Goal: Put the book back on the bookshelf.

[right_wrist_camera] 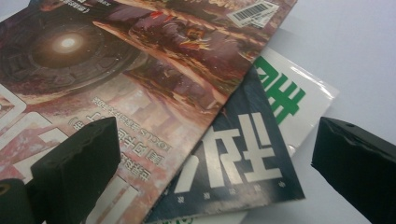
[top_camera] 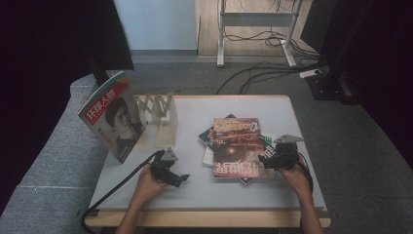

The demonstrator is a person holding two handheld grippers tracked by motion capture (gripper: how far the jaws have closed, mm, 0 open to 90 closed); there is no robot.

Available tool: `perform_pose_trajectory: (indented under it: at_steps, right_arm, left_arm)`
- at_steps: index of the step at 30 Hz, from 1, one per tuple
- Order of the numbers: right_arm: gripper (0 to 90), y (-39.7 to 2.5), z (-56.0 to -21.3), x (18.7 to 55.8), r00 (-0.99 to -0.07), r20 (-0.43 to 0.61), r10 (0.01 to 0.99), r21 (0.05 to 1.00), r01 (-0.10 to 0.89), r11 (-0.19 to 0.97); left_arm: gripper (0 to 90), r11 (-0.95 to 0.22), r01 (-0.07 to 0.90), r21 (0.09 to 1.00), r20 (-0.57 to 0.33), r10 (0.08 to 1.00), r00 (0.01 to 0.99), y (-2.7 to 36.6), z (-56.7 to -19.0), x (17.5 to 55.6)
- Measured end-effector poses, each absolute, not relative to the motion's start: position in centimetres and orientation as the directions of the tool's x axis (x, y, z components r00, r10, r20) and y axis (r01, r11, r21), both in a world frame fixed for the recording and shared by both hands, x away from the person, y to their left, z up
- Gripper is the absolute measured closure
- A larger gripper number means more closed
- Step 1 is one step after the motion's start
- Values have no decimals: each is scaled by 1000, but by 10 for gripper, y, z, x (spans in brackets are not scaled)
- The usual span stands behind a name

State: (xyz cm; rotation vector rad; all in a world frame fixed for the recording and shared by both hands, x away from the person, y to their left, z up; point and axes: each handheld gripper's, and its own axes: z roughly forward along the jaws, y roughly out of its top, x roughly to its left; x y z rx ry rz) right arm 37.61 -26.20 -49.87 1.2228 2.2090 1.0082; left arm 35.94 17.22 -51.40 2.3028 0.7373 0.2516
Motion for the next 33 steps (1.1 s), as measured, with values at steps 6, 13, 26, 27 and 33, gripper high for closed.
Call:
perform_pose_trajectory:
  at_steps: [6,13,26,27,33]
  right_arm:
    - [8,-253,-501,379,-543,-17,840,758,540,365]
    - [8,-243,-503,384,-562,-24,827,753,534,385]
    - [6,-233,-506,397,-581,-12,814,748,535,393]
    - [6,-233,-506,397,-581,-12,814,748,535,393]
    - [0,-234,-508,402,-588,13,809,752,539,379]
  left_arm:
    - [0,-606,422,674,-34,545,838,156,-501,372]
    - [0,-613,391,686,-24,519,854,131,-491,387]
    - [5,-639,343,688,-22,454,891,75,-489,411]
    - [5,-639,343,688,-22,454,891,75,-489,411]
    - [0,-651,350,674,-29,450,893,55,-501,419]
